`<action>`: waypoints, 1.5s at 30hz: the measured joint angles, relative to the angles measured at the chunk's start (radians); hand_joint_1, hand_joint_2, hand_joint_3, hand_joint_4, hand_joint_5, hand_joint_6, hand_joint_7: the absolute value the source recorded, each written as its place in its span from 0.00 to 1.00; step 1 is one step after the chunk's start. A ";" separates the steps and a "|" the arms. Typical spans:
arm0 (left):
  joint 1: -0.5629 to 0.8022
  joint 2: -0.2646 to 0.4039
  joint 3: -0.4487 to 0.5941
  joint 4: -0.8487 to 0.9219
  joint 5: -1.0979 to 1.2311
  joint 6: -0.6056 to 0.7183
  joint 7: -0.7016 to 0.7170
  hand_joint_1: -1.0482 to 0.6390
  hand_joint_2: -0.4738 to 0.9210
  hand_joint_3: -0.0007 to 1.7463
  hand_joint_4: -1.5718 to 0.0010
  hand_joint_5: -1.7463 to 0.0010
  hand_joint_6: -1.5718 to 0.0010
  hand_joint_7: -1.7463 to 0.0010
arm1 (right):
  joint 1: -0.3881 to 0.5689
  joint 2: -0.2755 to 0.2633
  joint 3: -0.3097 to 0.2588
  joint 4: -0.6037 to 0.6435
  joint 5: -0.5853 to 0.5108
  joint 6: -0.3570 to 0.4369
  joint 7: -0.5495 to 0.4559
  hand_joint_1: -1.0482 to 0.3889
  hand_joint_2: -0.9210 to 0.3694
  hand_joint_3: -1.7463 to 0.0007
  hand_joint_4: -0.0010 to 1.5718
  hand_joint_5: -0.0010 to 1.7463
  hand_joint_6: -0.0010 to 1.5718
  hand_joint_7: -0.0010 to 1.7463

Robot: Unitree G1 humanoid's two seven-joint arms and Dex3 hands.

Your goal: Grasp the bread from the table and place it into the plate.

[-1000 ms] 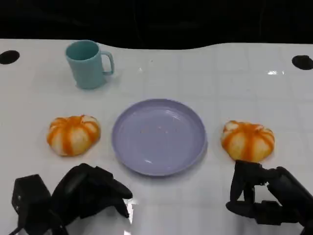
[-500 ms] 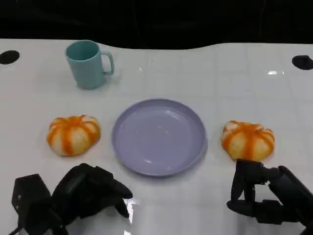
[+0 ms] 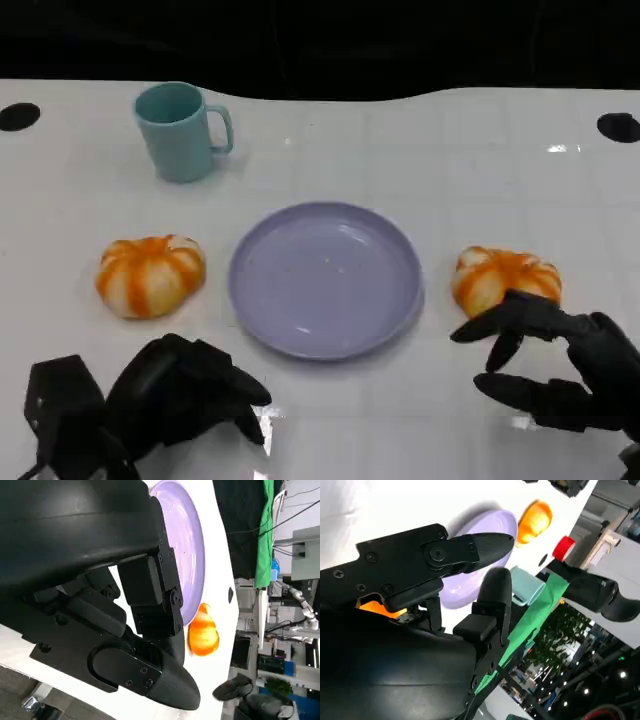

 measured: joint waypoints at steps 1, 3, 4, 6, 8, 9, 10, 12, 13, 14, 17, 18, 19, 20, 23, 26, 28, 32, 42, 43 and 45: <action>0.000 0.000 0.000 0.000 0.000 0.000 0.000 0.00 0.94 0.00 0.21 0.49 0.00 0.99 | 0.000 0.000 -0.002 -0.008 0.000 0.006 -0.001 0.41 0.00 0.91 0.23 0.53 0.29 0.24; 0.000 0.000 0.000 0.000 0.000 0.000 0.000 0.00 0.95 0.00 0.20 0.49 0.00 0.99 | 0.000 0.000 -0.010 -0.027 0.000 0.024 -0.001 0.40 0.00 0.90 0.22 0.48 0.29 0.19; 0.000 0.000 0.000 0.000 0.000 0.000 0.000 0.00 0.95 0.00 0.20 0.49 0.00 0.99 | 0.000 -0.001 -0.016 -0.036 -0.001 0.031 -0.001 0.41 0.00 0.91 0.21 0.46 0.29 0.16; 0.000 0.000 0.000 0.000 0.000 0.000 0.000 0.00 0.94 0.00 0.21 0.49 0.00 0.99 | 0.000 -0.008 -0.028 -0.053 -0.012 0.046 -0.005 0.40 0.00 0.92 0.19 0.41 0.29 0.12; 0.000 0.000 0.001 0.000 -0.001 0.000 0.000 0.00 0.94 0.00 0.21 0.49 0.00 0.99 | 0.000 -0.020 -0.036 -0.071 -0.037 0.059 -0.011 0.40 0.00 0.92 0.18 0.37 0.28 0.08; 0.000 -0.001 0.001 0.000 -0.001 0.000 0.000 0.00 0.94 0.00 0.21 0.49 0.00 0.99 | 0.000 -0.026 -0.038 -0.078 -0.048 0.067 -0.014 0.40 0.00 0.93 0.18 0.33 0.28 0.05; 0.000 -0.001 0.001 0.000 -0.001 0.000 0.000 0.00 0.94 0.00 0.21 0.49 0.00 0.99 | -0.001 -0.032 -0.042 -0.084 -0.067 0.075 -0.021 0.40 0.00 0.94 0.19 0.30 0.27 0.04; 0.000 -0.001 0.000 0.000 -0.001 0.000 0.000 0.00 0.94 0.00 0.21 0.49 0.00 0.99 | -0.002 -0.046 -0.056 -0.101 -0.120 0.092 -0.046 0.39 0.00 0.95 0.19 0.25 0.27 0.02; 0.000 -0.002 0.000 0.000 -0.001 0.000 0.000 0.00 0.94 0.00 0.21 0.49 0.00 0.99 | -0.003 -0.055 -0.063 -0.109 -0.151 0.097 -0.065 0.39 0.00 0.94 0.19 0.24 0.26 0.01; 0.000 -0.002 0.000 0.000 -0.001 0.000 0.000 0.00 0.94 0.00 0.21 0.50 0.00 0.99 | -0.005 -0.067 -0.069 -0.118 -0.198 0.103 -0.091 0.39 0.00 0.94 0.19 0.23 0.26 0.01; 0.000 -0.002 0.000 0.000 -0.001 0.000 0.000 0.00 0.94 0.00 0.21 0.49 0.00 0.99 | -0.012 -0.100 -0.075 -0.145 -0.323 0.130 -0.157 0.37 0.00 0.95 0.16 0.20 0.25 0.00; 0.000 -0.002 0.000 0.000 -0.001 0.001 0.000 0.00 0.94 0.00 0.21 0.49 0.00 0.98 | -0.013 -0.111 -0.075 -0.161 -0.376 0.150 -0.178 0.36 0.00 0.96 0.16 0.19 0.24 0.00; 0.000 -0.002 0.000 0.000 -0.001 0.001 0.000 0.00 0.94 0.00 0.21 0.49 0.00 0.98 | -0.014 -0.122 -0.074 -0.176 -0.423 0.174 -0.195 0.36 0.00 0.97 0.15 0.18 0.23 0.00; 0.000 -0.003 0.000 0.000 -0.001 0.001 0.000 0.00 0.94 0.00 0.21 0.50 0.00 0.98 | -0.015 -0.133 -0.073 -0.188 -0.461 0.196 -0.208 0.35 0.00 0.97 0.15 0.18 0.23 0.00; 0.000 -0.003 0.000 0.000 -0.001 0.001 0.000 0.00 0.94 0.00 0.21 0.49 0.00 0.98 | -0.022 -0.157 -0.060 -0.202 -0.543 0.257 -0.228 0.34 0.00 0.97 0.13 0.17 0.21 0.00; 0.000 -0.003 0.000 0.000 -0.001 0.002 0.000 0.00 0.94 0.00 0.21 0.49 0.00 0.98 | -0.025 -0.164 -0.026 -0.215 -0.597 0.311 -0.227 0.33 0.02 0.98 0.13 0.17 0.20 0.00; 0.000 -0.003 0.000 0.000 -0.001 0.003 0.000 0.00 0.94 0.00 0.20 0.49 0.00 0.98 | -0.038 -0.168 0.001 -0.217 -0.633 0.334 -0.231 0.33 0.02 0.99 0.13 0.17 0.20 0.00; 0.000 -0.005 -0.002 -0.001 0.000 0.003 0.000 0.00 0.94 0.00 0.20 0.49 0.00 0.98 | -0.074 -0.170 0.053 -0.197 -0.689 0.378 -0.247 0.34 0.03 1.00 0.11 0.16 0.18 0.00; 0.001 -0.005 -0.002 -0.007 0.000 0.012 0.000 0.00 0.94 0.00 0.20 0.49 0.00 0.98 | -0.205 -0.167 0.183 0.019 -0.751 0.438 -0.325 0.35 0.04 1.00 0.10 0.13 0.17 0.00; 0.002 -0.005 -0.002 -0.007 0.000 0.013 0.000 0.00 0.94 0.00 0.20 0.49 0.00 0.98 | -0.223 -0.166 0.196 0.050 -0.755 0.442 -0.340 0.35 0.04 1.00 0.10 0.13 0.16 0.00; 0.002 -0.005 -0.002 -0.008 0.000 0.013 0.000 0.00 0.94 0.00 0.20 0.49 0.00 0.98 | -0.260 -0.160 0.220 0.114 -0.763 0.455 -0.354 0.34 0.03 1.00 0.09 0.12 0.15 0.00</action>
